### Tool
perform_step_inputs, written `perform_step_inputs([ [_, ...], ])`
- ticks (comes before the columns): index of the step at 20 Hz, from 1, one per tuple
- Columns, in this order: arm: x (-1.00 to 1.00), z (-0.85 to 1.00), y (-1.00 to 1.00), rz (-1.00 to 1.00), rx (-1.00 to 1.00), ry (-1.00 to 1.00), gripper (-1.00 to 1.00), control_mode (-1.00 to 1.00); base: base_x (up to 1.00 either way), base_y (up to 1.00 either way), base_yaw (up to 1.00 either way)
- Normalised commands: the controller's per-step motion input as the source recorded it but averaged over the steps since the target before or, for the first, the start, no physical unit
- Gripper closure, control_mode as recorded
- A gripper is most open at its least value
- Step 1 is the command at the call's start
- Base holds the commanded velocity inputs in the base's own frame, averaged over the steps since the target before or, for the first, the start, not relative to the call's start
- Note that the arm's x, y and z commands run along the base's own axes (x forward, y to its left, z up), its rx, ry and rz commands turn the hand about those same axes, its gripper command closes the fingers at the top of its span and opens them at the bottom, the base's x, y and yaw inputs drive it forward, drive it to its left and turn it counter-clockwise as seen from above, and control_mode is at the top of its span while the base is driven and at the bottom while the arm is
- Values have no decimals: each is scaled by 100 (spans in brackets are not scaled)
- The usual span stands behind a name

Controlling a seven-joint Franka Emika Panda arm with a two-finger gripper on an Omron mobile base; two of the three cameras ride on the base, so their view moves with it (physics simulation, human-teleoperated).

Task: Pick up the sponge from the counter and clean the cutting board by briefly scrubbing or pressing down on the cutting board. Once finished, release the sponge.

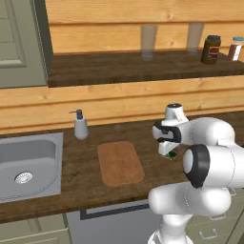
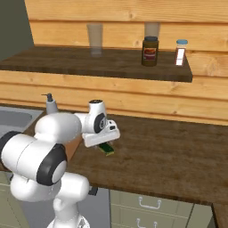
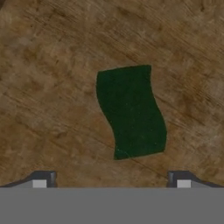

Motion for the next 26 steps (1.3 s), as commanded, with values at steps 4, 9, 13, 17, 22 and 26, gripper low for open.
perform_step_inputs([
  [4,14,-37,-12,0,0,-2,-100,-100,0,0,0],
  [9,11,-15,-6,0,0,0,-100,-100,0,0,0],
  [13,3,-17,0,0,0,0,-100,-100,0,0,0],
  [17,0,-20,0,0,0,0,-100,-100,0,0,0],
  [22,6,-11,0,0,0,0,-100,-100,0,0,0],
  [26,3,-5,0,0,0,0,-100,-100,0,0,0],
])
